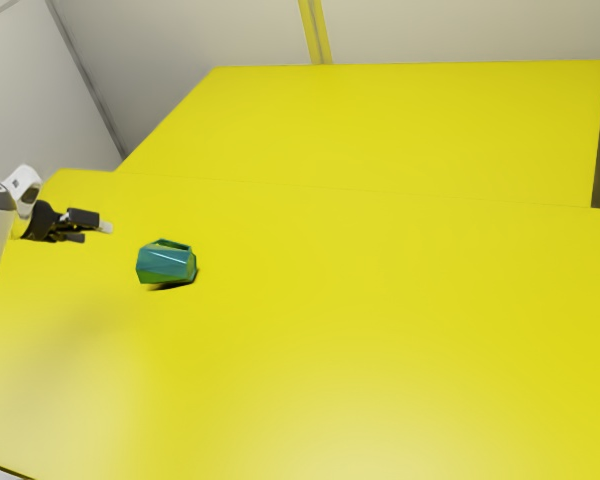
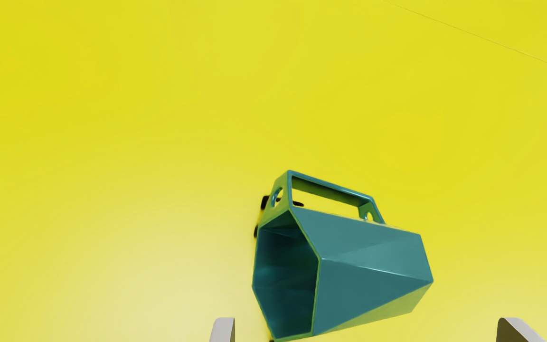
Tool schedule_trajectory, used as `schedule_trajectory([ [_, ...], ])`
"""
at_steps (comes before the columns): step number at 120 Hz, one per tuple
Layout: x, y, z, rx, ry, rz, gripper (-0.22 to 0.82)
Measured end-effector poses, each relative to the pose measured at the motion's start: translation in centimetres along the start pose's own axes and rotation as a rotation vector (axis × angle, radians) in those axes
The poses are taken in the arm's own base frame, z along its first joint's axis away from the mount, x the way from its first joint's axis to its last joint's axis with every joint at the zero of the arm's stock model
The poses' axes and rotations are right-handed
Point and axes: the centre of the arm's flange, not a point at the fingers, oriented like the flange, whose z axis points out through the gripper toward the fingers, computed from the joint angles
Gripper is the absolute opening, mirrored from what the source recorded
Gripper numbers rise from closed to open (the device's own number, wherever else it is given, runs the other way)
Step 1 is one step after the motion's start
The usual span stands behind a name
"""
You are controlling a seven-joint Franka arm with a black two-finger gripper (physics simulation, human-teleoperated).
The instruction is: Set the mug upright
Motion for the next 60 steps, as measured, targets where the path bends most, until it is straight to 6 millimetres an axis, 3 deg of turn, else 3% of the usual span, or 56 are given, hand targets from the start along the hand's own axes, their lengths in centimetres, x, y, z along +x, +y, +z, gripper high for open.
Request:
schedule_trajectory([
  [23,-3.2,-2.1,2.6,-0.057,0.012,0.075,0.6],
  [60,-5.3,-1.7,7.0,-0.171,0.027,0.27,0.59],
])
